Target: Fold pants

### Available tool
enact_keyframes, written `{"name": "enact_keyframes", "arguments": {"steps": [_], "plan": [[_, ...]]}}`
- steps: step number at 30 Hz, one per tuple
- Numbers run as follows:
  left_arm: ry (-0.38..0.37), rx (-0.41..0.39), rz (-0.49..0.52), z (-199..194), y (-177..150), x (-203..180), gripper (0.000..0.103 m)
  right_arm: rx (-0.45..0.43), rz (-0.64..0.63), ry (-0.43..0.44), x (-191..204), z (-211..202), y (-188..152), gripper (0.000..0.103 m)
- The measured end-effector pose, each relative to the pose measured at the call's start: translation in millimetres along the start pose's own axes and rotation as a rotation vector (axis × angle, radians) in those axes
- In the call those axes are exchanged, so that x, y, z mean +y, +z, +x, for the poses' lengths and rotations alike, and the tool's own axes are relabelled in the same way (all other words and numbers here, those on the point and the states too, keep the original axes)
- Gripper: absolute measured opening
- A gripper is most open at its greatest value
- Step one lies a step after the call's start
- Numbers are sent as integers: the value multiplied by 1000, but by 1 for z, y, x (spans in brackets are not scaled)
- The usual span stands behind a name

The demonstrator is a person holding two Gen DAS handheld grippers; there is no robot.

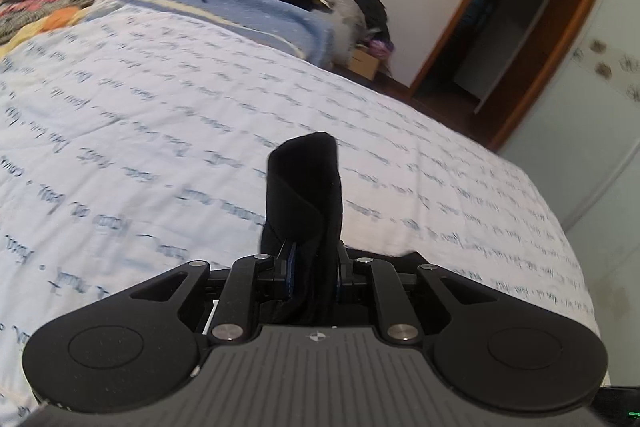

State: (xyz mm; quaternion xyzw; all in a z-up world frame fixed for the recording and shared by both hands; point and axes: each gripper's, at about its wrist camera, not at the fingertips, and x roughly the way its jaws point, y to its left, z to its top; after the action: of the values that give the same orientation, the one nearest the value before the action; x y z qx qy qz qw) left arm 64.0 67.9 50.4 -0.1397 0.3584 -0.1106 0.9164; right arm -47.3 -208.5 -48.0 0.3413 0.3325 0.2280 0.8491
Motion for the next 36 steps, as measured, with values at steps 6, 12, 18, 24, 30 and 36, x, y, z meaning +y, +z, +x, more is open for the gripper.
{"name": "enact_keyframes", "arguments": {"steps": [6, 12, 18, 24, 30, 36], "plan": [[28, 26, 69, 2, -19, -39, 18, -79, 90, 159, -24, -24, -18, 85], [16, 55, 153, 2, -41, -90, 18, -174, 206, 365, -68, -47, -30, 84], [-82, 91, 257, 6, -73, -159, 18, -316, 287, 405, -93, -99, -32, 85], [-273, 341, 294, 72, -138, -199, 29, -418, 380, 369, -128, -128, -43, 92], [-422, 393, 87, 78, -140, -167, 35, -377, 394, 372, -139, -129, -36, 92], [-399, 85, 128, 5, -128, -131, 63, -157, 561, 292, -138, -126, 6, 94]]}}
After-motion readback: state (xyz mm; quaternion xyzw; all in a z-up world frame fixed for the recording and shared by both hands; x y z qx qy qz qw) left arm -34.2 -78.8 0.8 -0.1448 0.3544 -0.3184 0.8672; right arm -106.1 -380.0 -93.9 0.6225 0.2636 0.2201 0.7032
